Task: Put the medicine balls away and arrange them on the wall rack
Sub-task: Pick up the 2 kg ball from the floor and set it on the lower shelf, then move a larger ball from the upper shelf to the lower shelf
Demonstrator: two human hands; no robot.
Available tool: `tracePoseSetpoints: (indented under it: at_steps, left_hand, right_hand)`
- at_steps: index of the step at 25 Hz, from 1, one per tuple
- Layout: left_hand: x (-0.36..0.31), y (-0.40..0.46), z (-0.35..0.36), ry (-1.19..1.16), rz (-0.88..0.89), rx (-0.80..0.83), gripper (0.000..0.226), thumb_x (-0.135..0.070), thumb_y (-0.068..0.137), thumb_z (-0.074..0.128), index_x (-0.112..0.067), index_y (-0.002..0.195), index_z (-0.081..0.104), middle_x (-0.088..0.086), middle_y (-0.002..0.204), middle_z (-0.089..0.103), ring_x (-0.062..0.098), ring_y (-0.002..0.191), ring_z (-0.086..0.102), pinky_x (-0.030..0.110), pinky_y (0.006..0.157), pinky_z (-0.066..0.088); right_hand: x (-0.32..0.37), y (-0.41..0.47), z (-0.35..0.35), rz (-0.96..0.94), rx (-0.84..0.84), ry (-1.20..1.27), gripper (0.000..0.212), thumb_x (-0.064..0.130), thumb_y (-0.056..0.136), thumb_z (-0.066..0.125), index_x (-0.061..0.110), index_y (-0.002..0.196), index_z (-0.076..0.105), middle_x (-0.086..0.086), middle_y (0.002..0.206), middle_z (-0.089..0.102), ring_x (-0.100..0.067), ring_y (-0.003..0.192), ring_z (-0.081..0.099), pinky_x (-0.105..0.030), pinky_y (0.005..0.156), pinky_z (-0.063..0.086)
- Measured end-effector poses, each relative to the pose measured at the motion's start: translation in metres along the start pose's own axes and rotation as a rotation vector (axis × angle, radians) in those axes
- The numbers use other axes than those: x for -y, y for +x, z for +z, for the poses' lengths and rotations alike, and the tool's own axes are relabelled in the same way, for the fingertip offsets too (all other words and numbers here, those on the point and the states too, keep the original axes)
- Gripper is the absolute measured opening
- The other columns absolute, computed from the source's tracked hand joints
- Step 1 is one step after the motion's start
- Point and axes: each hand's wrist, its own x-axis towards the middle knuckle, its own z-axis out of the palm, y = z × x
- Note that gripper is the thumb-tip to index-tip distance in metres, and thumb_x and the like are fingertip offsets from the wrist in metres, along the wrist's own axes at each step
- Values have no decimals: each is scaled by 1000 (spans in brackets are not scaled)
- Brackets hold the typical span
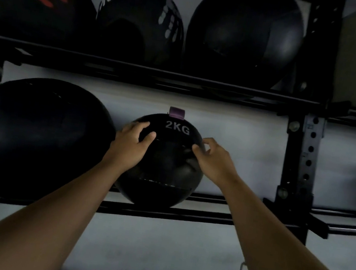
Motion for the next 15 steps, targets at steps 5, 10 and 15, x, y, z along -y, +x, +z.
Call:
tracePoseSetpoints:
  at_steps: [5,10,15]
  left_hand:
    - [-56,22,-31,75,174,-90,51,-48,103,57,-25,148,55,3,157,51,28,146,48,53,121,39]
    - [-146,72,-42,91,298,-219,49,-48,102,60,-26,145,57,2,154,51,28,140,52,50,116,45]
    - [-230,128,-22,134,359,-376,52,-48,102,61,-22,146,56,6,153,52,29,137,56,50,115,47]
  right_hand:
    - [32,7,-61,-79,-223,-2,45,48,101,53,27,141,55,-8,130,64,-24,105,64,-33,85,43]
    - [46,58,-150,-252,-422,-54,39,38,98,60,24,134,60,-7,125,65,-24,104,58,-31,82,38]
    - [33,125,-242,-383,-505,-81,40,38,96,59,23,133,56,-12,134,57,-31,107,57,-35,83,39]
